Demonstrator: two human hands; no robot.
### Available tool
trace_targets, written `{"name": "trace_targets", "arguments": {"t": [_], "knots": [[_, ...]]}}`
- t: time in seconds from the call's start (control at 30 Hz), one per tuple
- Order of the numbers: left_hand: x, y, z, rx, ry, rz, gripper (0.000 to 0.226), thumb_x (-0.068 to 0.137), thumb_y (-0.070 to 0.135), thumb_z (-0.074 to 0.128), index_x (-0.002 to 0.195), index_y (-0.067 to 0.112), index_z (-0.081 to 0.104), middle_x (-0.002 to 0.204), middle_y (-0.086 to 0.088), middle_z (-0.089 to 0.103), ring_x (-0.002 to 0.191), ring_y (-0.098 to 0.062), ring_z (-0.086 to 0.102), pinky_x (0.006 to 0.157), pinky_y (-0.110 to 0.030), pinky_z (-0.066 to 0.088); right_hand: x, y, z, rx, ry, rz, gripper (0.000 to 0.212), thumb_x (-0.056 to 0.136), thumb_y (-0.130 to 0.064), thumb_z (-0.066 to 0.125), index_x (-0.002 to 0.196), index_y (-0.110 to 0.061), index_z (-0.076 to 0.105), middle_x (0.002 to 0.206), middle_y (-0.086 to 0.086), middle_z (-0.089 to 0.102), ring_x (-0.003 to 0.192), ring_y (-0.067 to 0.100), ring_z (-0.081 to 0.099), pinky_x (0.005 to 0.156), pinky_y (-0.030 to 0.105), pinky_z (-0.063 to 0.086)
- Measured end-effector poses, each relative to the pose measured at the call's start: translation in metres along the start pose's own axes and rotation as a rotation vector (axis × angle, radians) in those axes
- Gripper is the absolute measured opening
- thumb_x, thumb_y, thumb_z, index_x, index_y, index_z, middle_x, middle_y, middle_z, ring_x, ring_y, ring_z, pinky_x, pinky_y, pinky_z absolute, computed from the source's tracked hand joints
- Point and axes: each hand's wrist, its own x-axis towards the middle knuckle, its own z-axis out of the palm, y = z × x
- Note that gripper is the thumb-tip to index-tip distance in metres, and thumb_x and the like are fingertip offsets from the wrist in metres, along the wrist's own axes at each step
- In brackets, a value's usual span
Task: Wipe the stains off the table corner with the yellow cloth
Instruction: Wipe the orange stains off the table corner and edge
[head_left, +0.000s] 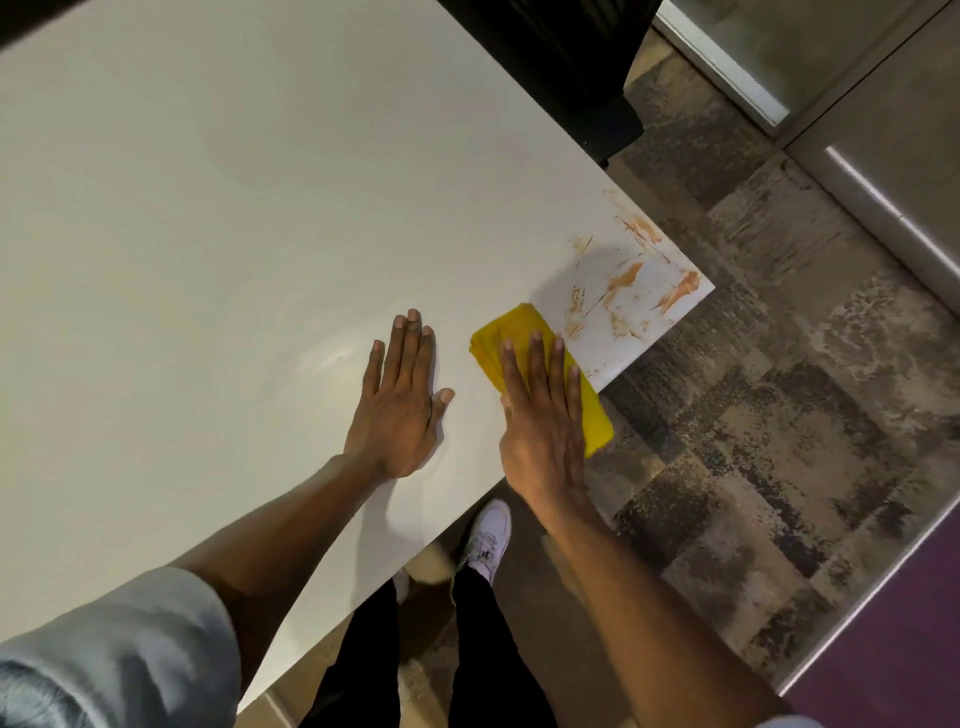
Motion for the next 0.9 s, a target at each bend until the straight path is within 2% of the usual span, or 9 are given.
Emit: {"name": "trace_targets", "arguments": {"t": [0.17,0.3,0.37,0.47,0.57,0.67,0.8,0.9], "knots": [[0.001,0.002,-0.004,0.000,-0.054,-0.015,0.083,0.112,0.054,0.021,0.172,0.003,-0.005,0.182,-0.014,-0.018,0.169,-0.028,-0.018,0.138,-0.054,-0.002,0.002,0.003,0.001,0.016,0.015,-0.018,0.069,0.111,-0.026,0.038,0.168,-0.023,-0.001,0.177,0.010,-0.005,0.164,0.034,-0.009,0.132,0.057,0.015],[0.006,0.000,-0.010,0.008,-0.200,-0.012,0.117,0.096,0.087,0.018,0.168,0.005,-0.024,0.176,-0.012,-0.038,0.164,-0.026,-0.034,0.135,-0.054,-0.014,-0.044,-0.001,0.008,-0.008,0.015,-0.023,0.074,0.109,-0.027,0.046,0.168,-0.024,0.002,0.178,0.008,-0.004,0.164,0.034,-0.004,0.130,0.058,0.021],[0.008,-0.001,-0.009,0.046,-0.234,-0.007,0.128,0.090,0.096,0.022,0.165,0.006,-0.032,0.173,-0.011,-0.043,0.162,-0.027,-0.039,0.135,-0.058,-0.013,-0.038,0.002,0.006,-0.008,0.014,-0.032,0.081,0.106,-0.022,0.053,0.168,-0.024,0.002,0.178,0.007,-0.004,0.165,0.033,-0.005,0.130,0.058,0.023],[0.010,-0.001,-0.009,0.057,-0.264,-0.008,0.132,0.088,0.099,0.024,0.163,0.007,-0.036,0.171,-0.011,-0.046,0.160,-0.028,-0.042,0.135,-0.062,-0.011,0.009,0.009,-0.001,-0.008,-0.003,-0.034,0.090,0.101,-0.013,0.057,0.168,-0.024,-0.002,0.178,0.009,-0.004,0.164,0.034,-0.007,0.131,0.057,0.018],[0.011,0.000,-0.010,0.063,-0.286,-0.012,0.133,0.087,0.099,0.024,0.162,0.007,-0.036,0.170,-0.011,-0.047,0.160,-0.029,-0.043,0.134,-0.062,-0.011,0.048,0.008,-0.007,-0.048,0.003,-0.015,0.082,0.104,-0.017,0.051,0.168,-0.023,-0.001,0.177,0.011,-0.003,0.164,0.036,-0.004,0.132,0.056,0.016],[0.012,0.002,-0.013,0.069,-0.307,-0.024,0.134,0.088,0.099,0.026,0.162,0.007,-0.036,0.169,-0.012,-0.048,0.158,-0.028,-0.045,0.134,-0.060,-0.015,0.034,0.004,-0.004,-0.028,0.025,-0.017,0.079,0.107,-0.018,0.048,0.168,-0.023,-0.003,0.177,0.010,-0.005,0.164,0.035,-0.007,0.132,0.056,0.016],[0.012,0.004,-0.020,0.065,-0.348,-0.032,0.134,0.089,0.098,0.026,0.160,0.005,-0.038,0.167,-0.013,-0.052,0.156,-0.029,-0.048,0.133,-0.060,-0.016,-0.022,-0.009,0.004,-0.007,0.025,0.034,0.091,0.101,-0.009,0.060,0.168,-0.026,0.001,0.178,0.005,-0.005,0.165,0.031,-0.007,0.131,0.057,0.019],[0.012,0.008,-0.024,0.066,-0.367,-0.044,0.132,0.090,0.096,0.027,0.158,0.006,-0.041,0.166,-0.014,-0.053,0.157,-0.032,-0.046,0.134,-0.061,-0.014,-0.012,-0.007,0.002,-0.024,0.025,0.037,0.093,0.095,-0.001,0.053,0.168,-0.028,0.002,0.178,0.004,-0.004,0.165,0.030,-0.006,0.131,0.057,0.020]]}}
